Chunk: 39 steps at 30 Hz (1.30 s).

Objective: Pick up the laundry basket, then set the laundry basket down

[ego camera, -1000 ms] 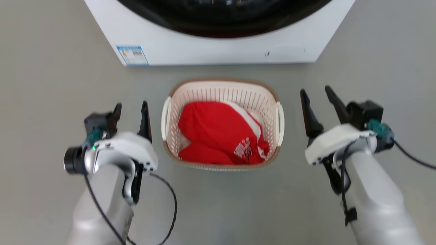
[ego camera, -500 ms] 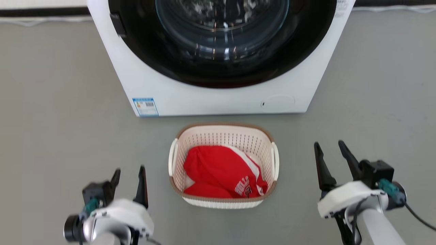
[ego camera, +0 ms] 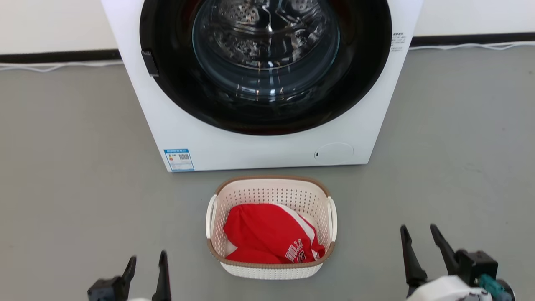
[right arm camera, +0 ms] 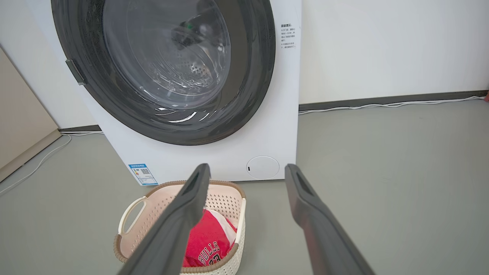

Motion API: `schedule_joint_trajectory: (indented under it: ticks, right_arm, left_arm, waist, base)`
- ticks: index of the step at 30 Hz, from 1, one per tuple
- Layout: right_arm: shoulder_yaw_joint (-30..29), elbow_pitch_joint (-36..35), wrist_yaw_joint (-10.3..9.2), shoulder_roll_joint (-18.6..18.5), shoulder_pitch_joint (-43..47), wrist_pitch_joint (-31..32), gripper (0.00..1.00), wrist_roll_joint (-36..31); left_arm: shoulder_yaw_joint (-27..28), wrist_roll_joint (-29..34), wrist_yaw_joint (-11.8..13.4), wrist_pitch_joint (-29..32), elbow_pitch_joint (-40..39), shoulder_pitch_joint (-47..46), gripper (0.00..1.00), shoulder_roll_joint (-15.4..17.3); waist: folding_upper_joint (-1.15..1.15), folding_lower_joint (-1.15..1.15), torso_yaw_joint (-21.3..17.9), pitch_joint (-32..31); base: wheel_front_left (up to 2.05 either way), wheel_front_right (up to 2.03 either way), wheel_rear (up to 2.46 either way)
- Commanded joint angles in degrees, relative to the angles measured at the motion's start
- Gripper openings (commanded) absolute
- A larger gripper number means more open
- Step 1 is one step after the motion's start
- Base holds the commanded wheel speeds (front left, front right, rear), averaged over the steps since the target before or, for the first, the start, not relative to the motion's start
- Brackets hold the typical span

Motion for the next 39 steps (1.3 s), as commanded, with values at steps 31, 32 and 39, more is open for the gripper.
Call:
schedule_joint_trajectory:
  ticks: [31, 32, 39]
  right_arm:
    - [-1.08, -0.41, 0.04, 0.27, 2.38, 3.02, 0.0, 11.08]
    - [-1.09, -0.5, 0.04, 0.27, 2.33, 3.18, 0.0, 11.78]
    - [-1.17, -1.17, 0.06, 0.25, 2.0, 4.3, 0.0, 16.67]
  left_arm:
    - [1.59, -10.99, -0.87, 2.97, -0.53, 1.89, 0.0, -0.48]
    - [1.62, -11.62, -0.92, 3.13, -0.61, 1.81, 0.0, -0.47]
    - [1.86, -16.08, -1.29, 4.29, -1.14, 1.22, 0.0, -0.41]
  waist:
    - [0.0, 0.0, -0.32, -1.53]
    - [0.0, 0.0, -0.29, -1.53]
    - [0.0, 0.0, -0.14, -1.53]
  base:
    - [0.0, 0.0, 0.0]
    - [0.0, 0.0, 0.0]
    - [0.0, 0.0, 0.0]
